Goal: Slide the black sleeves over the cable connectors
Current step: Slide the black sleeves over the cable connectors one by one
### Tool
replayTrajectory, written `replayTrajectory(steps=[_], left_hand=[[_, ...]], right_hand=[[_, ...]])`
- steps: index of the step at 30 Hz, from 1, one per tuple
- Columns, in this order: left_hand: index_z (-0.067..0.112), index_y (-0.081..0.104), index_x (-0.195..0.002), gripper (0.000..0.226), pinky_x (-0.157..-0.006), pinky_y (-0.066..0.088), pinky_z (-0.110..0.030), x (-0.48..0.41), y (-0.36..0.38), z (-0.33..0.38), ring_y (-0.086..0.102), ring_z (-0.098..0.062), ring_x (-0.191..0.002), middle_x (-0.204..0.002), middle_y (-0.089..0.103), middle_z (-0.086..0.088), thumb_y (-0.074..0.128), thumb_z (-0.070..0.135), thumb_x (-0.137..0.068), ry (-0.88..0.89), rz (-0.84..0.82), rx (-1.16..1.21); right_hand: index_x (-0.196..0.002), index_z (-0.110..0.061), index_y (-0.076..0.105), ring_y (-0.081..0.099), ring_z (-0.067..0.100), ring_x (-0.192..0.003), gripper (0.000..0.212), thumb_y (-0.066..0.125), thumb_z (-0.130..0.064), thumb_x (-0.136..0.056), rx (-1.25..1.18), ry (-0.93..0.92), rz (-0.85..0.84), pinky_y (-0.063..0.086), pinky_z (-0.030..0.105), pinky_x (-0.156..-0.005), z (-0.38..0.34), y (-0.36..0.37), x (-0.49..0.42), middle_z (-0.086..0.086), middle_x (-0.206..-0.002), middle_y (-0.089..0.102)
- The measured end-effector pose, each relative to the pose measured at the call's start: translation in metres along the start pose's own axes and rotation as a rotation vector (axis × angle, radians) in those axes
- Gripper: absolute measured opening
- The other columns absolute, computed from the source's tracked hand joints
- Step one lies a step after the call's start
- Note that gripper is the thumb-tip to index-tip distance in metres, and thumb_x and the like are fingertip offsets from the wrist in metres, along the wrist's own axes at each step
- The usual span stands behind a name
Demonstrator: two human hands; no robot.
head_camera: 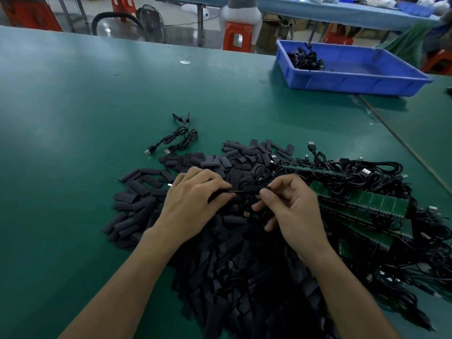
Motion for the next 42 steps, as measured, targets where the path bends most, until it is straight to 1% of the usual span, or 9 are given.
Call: replayTrajectory(steps=[4, 8, 11, 14, 19, 27, 31, 37, 42], left_hand=[[0.015, 0.066, -0.093, 0.044, -0.074, 0.045, -0.035, -0.003, -0.016, 0.0, 0.059, -0.02, -0.082, -0.088, 0.068, 0.003, 0.037, 0.046, -0.102, -0.035, 0.135, 0.003], [0.012, 0.055, -0.09, 0.041, -0.047, 0.025, -0.025, -0.023, -0.037, -0.017, 0.041, -0.01, -0.049, -0.062, 0.044, 0.011, 0.032, 0.041, -0.107, -0.256, 0.29, -0.001], [0.013, 0.052, -0.097, 0.037, -0.059, 0.035, -0.036, -0.053, -0.041, -0.043, 0.055, -0.027, -0.069, -0.07, 0.05, 0.005, 0.028, 0.039, -0.109, -0.471, 0.262, -0.032], [0.005, 0.044, -0.138, 0.036, -0.09, 0.045, -0.05, -0.082, -0.03, -0.072, 0.055, -0.036, -0.114, -0.116, 0.06, -0.016, 0.034, 0.02, -0.108, -0.65, 0.087, 0.021], [0.007, -0.001, -0.16, 0.078, -0.115, 0.026, -0.052, -0.102, -0.008, -0.103, 0.021, -0.04, -0.145, -0.158, 0.022, -0.025, 0.043, 0.001, -0.096, -0.774, -0.176, -0.044], [0.014, 0.004, -0.16, 0.075, -0.116, 0.018, -0.053, -0.098, 0.009, -0.12, 0.016, -0.039, -0.145, -0.16, 0.016, -0.018, 0.043, 0.003, -0.097, -0.762, -0.249, -0.062], [0.015, 0.049, -0.145, 0.049, -0.112, 0.028, -0.049, -0.099, -0.004, -0.084, 0.035, -0.032, -0.137, -0.149, 0.04, -0.012, 0.048, 0.005, -0.097, -0.568, -0.017, -0.06], [0.024, 0.068, -0.103, 0.033, -0.082, 0.051, -0.014, -0.071, 0.008, 0.041, 0.064, 0.001, -0.09, -0.099, 0.068, 0.012, 0.06, -0.001, -0.083, -0.046, -0.127, 0.59], [0.02, 0.058, -0.099, 0.028, -0.066, 0.049, -0.038, -0.049, 0.031, 0.067, 0.061, -0.018, -0.078, -0.093, 0.065, 0.002, 0.064, 0.0, -0.08, -0.108, -0.164, 0.913]], right_hand=[[-0.101, -0.025, 0.063, 0.072, 0.012, -0.077, 0.015, 0.063, -0.01, -0.097, 0.227, -0.13, 0.012, 0.055, 0.024, -0.048, -0.024, 0.002, 0.003, -0.007, -0.085, 0.073], [-0.111, -0.014, 0.072, 0.065, 0.005, -0.095, 0.017, 0.067, -0.012, -0.095, 0.708, -0.548, 0.064, 0.053, 0.019, -0.084, -0.06, 0.003, 0.012, -0.007, -0.101, 0.072], [-0.105, -0.013, 0.074, 0.063, 0.017, -0.098, 0.015, 0.073, -0.011, -0.09, 0.932, -0.668, 0.09, 0.049, 0.031, -0.09, -0.073, 0.0, 0.009, -0.002, -0.1, 0.071], [-0.106, -0.02, 0.073, 0.06, 0.02, -0.109, 0.018, 0.074, -0.015, -0.088, 1.087, -0.584, 0.105, 0.038, 0.036, -0.101, -0.077, -0.007, 0.0, -0.005, -0.106, 0.07], [-0.115, -0.024, 0.072, 0.065, 0.019, -0.107, 0.025, 0.068, -0.016, -0.091, 1.158, -0.343, 0.12, 0.043, 0.04, -0.107, -0.073, -0.019, -0.011, -0.004, -0.111, 0.072], [-0.115, -0.028, 0.074, 0.066, 0.017, -0.107, 0.021, 0.061, -0.022, -0.099, 1.182, -0.249, 0.006, 0.047, 0.037, -0.1, -0.064, -0.016, -0.015, -0.007, -0.111, 0.074], [-0.109, -0.032, 0.074, 0.069, 0.016, -0.099, 0.017, 0.063, -0.026, -0.098, 1.206, -0.242, -0.056, 0.045, 0.036, -0.1, -0.06, -0.014, -0.018, -0.01, -0.101, 0.076], [-0.1, -0.036, 0.075, 0.063, 0.015, -0.096, 0.012, 0.072, -0.03, -0.09, 1.1, -0.259, 0.038, 0.041, 0.042, -0.102, -0.058, -0.025, -0.023, -0.011, -0.094, 0.074], [-0.092, -0.027, 0.077, 0.068, 0.01, -0.087, 0.014, 0.082, -0.02, -0.08, 0.812, -0.21, -0.015, 0.057, 0.039, -0.083, -0.053, -0.034, -0.028, -0.011, -0.088, 0.073]])
Point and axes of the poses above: each hand's wrist, its own x-axis away from the middle knuckle, its own y-axis out of the palm, z = x × y, the point moved 6 cm from there along -x, towards the middle knuckle
